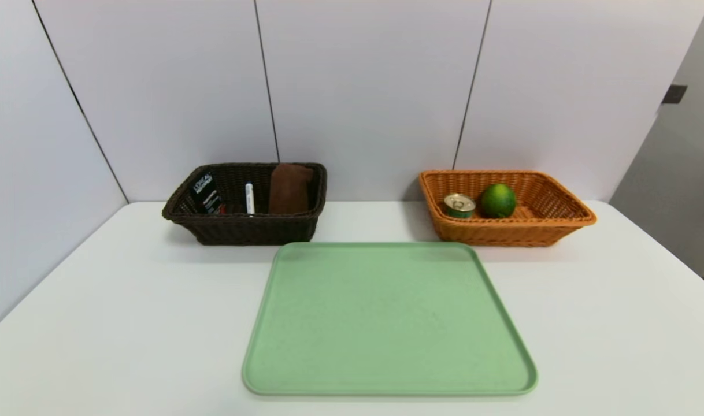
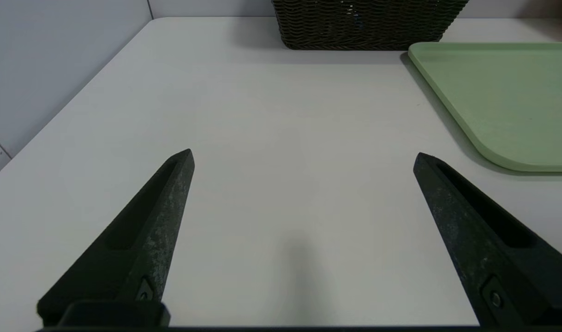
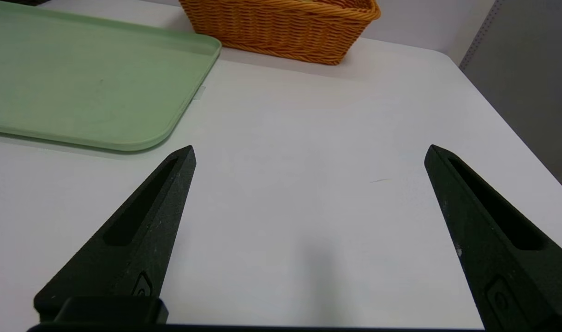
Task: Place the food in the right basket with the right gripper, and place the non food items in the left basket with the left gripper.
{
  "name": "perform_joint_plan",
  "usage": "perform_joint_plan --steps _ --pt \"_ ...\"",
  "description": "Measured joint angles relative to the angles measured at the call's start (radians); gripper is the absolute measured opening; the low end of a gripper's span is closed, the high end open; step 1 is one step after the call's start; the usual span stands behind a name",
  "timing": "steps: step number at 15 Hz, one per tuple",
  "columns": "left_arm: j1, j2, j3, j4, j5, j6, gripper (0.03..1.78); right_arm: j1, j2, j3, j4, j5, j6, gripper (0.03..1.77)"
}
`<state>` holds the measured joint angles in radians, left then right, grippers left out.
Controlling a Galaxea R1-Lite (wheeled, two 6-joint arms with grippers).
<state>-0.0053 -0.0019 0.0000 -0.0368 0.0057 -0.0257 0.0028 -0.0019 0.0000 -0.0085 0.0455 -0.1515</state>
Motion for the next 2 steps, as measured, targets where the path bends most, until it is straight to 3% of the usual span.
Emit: perform_joint_plan --steps 2 --pt "0.0 0.0 0.0 -0.001 0.0 0.0 1.69 0.0 0.0 0.0 0.001 0.001 -0.003 1.71"
